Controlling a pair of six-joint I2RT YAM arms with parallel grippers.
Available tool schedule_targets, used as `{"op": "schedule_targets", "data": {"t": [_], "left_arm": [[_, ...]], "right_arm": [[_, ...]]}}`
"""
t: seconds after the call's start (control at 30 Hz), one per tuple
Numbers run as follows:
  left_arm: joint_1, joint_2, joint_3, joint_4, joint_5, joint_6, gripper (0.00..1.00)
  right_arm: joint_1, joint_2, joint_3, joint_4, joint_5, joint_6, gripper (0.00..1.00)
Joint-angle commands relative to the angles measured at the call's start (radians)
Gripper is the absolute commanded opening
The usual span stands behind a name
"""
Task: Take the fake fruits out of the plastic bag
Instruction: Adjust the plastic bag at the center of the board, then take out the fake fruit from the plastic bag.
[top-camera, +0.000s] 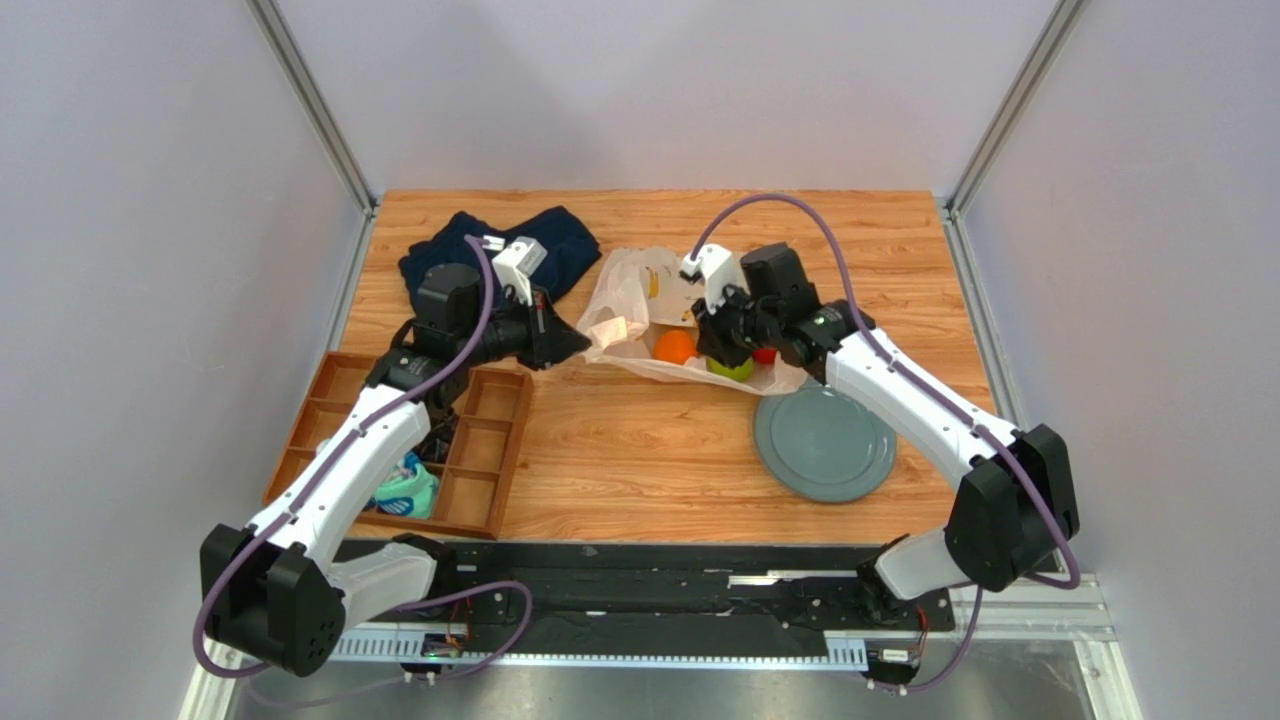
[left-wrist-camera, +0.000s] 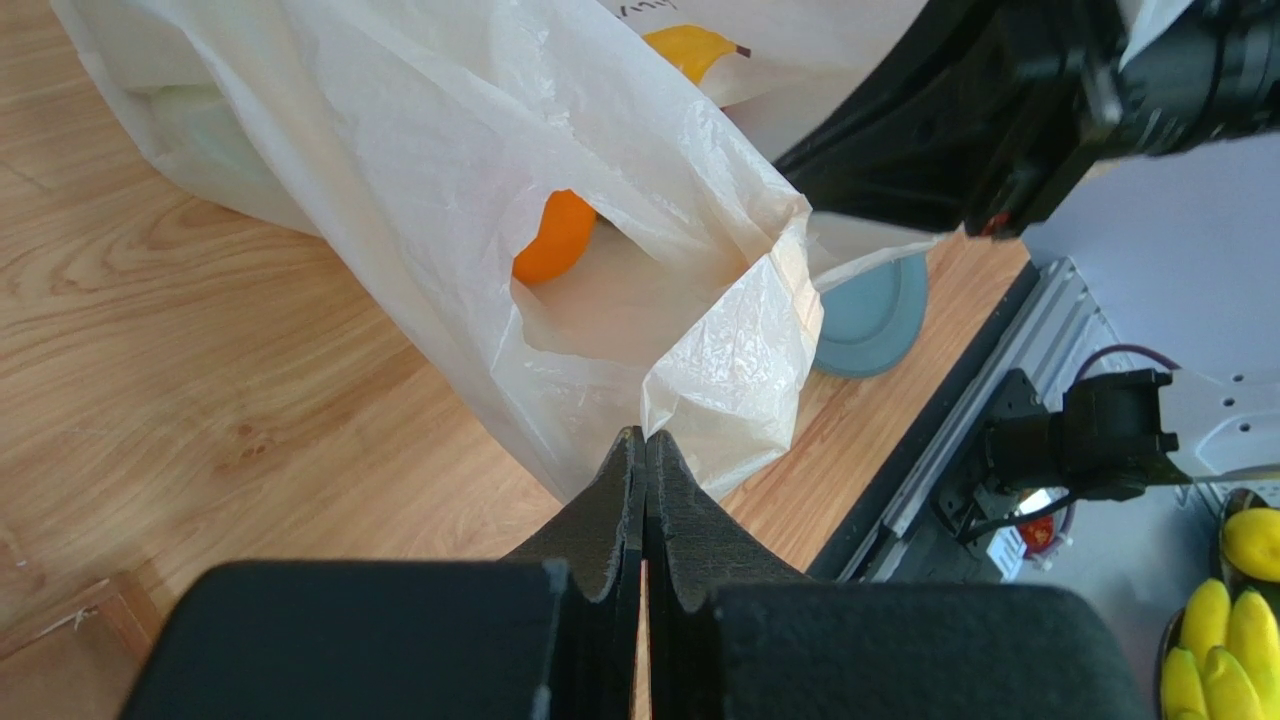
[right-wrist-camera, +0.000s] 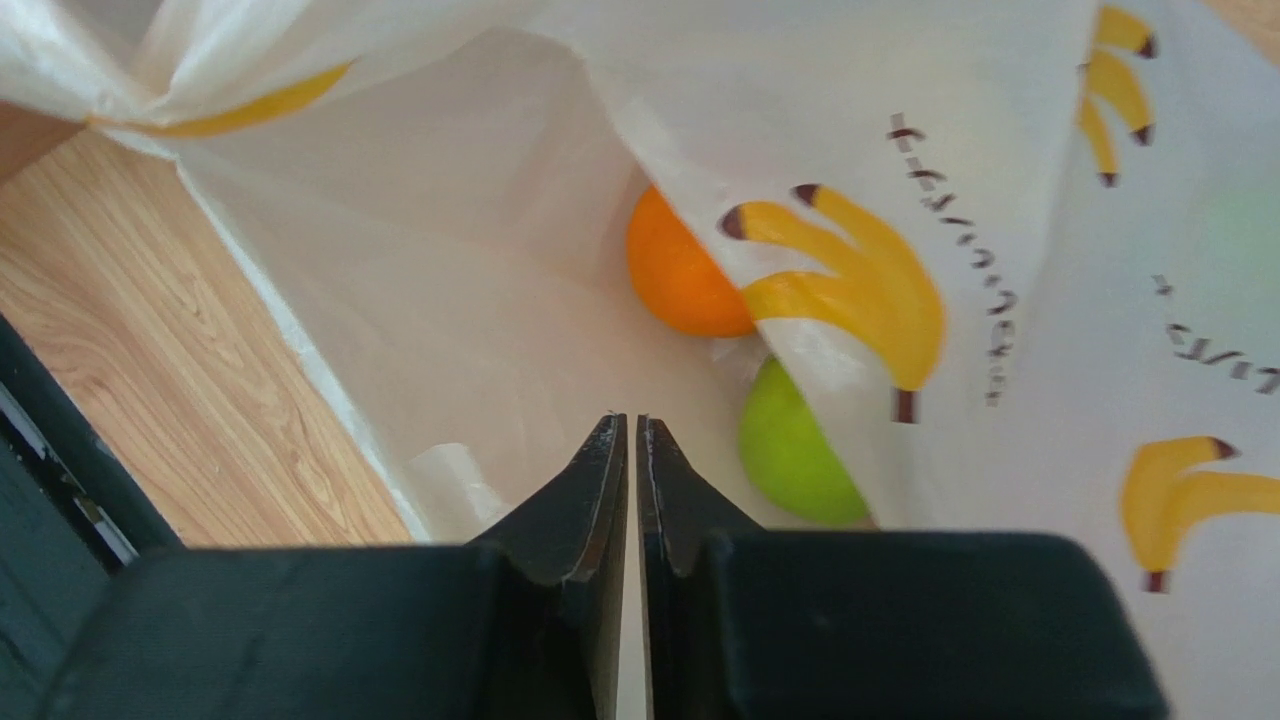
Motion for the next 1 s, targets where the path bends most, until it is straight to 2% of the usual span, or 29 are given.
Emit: {"op": "schedule_targets", "data": {"t": [0.0, 0.1, 0.23, 0.47, 0.5, 0.53, 0.6, 0.63, 0.83, 0.97], "left_arm": [[0.006, -0.033, -0.004, 0.034, 0.006, -0.009, 0.00], [0.008, -0.033, -0.012, 0.033, 0.006, -0.004, 0.00], [0.009, -0.026, -0.015, 0.030, 0.006, -0.003, 0.00], [0.009, 0.009, -0.010, 0.082, 0.058, -0.038, 0.00], [0.009, 0.016, -0.010, 0.094, 0.070, -0.048, 0.00], [0.009, 0.027, -0.010, 0.102, 0.075, -0.061, 0.00], [0.008, 0.038, -0.007, 0.108, 0.074, -0.055, 0.00], [0.008, 0.041, -0.007, 0.108, 0.066, -0.044, 0.00], [0.008, 0.040, -0.007, 0.100, 0.060, -0.036, 0.00], [0.008, 0.039, -0.006, 0.093, 0.051, -0.023, 0.00]], "right_arm": [[0.083, -0.074, -0.078, -0.003, 0.029, -0.032, 0.09], [0.155, -0.125, -0.169, -0.042, 0.009, -0.017, 0.09], [0.154, -0.137, -0.229, -0.028, 0.077, 0.029, 0.09], [0.034, -0.029, -0.070, 0.026, 0.185, 0.028, 0.11], [0.022, -0.016, -0.053, 0.032, 0.193, 0.029, 0.17], [0.002, -0.003, -0.048, 0.041, 0.215, 0.032, 0.33], [-0.012, 0.043, -0.031, 0.050, 0.225, 0.026, 0.44], [-0.024, 0.054, -0.022, 0.054, 0.222, 0.022, 0.52], [-0.033, 0.160, 0.018, 0.086, 0.265, 0.012, 0.72], [-0.032, 0.247, 0.069, 0.103, 0.288, 0.019, 0.76]]}}
